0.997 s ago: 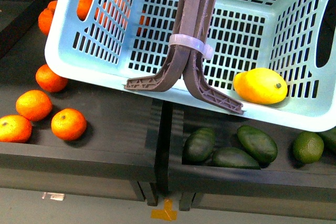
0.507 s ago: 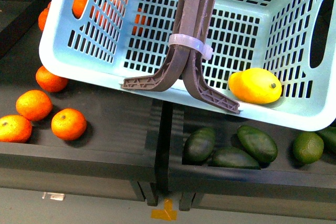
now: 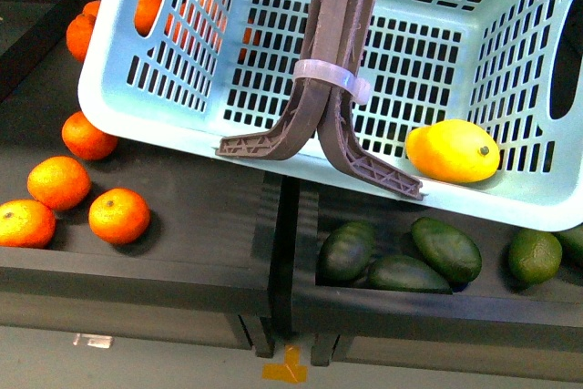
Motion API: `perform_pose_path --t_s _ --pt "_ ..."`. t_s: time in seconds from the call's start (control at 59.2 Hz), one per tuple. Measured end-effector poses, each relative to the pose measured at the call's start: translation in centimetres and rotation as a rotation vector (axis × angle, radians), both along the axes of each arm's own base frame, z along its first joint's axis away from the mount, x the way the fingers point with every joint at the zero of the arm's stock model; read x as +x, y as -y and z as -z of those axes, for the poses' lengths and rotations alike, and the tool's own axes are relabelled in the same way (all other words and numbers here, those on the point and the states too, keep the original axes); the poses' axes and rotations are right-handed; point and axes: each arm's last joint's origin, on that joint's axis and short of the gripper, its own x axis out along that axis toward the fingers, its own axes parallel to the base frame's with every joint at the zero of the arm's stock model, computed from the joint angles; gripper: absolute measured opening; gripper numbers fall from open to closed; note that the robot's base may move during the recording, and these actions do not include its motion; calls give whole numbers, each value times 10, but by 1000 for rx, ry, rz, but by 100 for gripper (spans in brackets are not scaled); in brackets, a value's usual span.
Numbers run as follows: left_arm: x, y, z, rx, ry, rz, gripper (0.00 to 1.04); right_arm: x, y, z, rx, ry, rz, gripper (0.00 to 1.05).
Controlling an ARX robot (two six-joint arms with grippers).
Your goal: Pick mango and avocado into basket
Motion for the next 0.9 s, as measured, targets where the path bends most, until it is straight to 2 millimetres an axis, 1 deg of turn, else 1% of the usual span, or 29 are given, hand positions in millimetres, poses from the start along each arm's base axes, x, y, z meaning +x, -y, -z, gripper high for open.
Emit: perform_pose_path --t_s 0.152,0.473,0.879,0.896 --pt "0 0 0 1 0 -1 4 0 1 6 -7 7 -10 96" --pt "0 0 0 1 0 -1 4 6 9 1 -55 73 9 96" --pt "0 0 0 0 0 0 4 6 12 1 -42 87 83 96" --pt "0 0 0 0 0 0 4 5 12 1 -40 87 89 95"
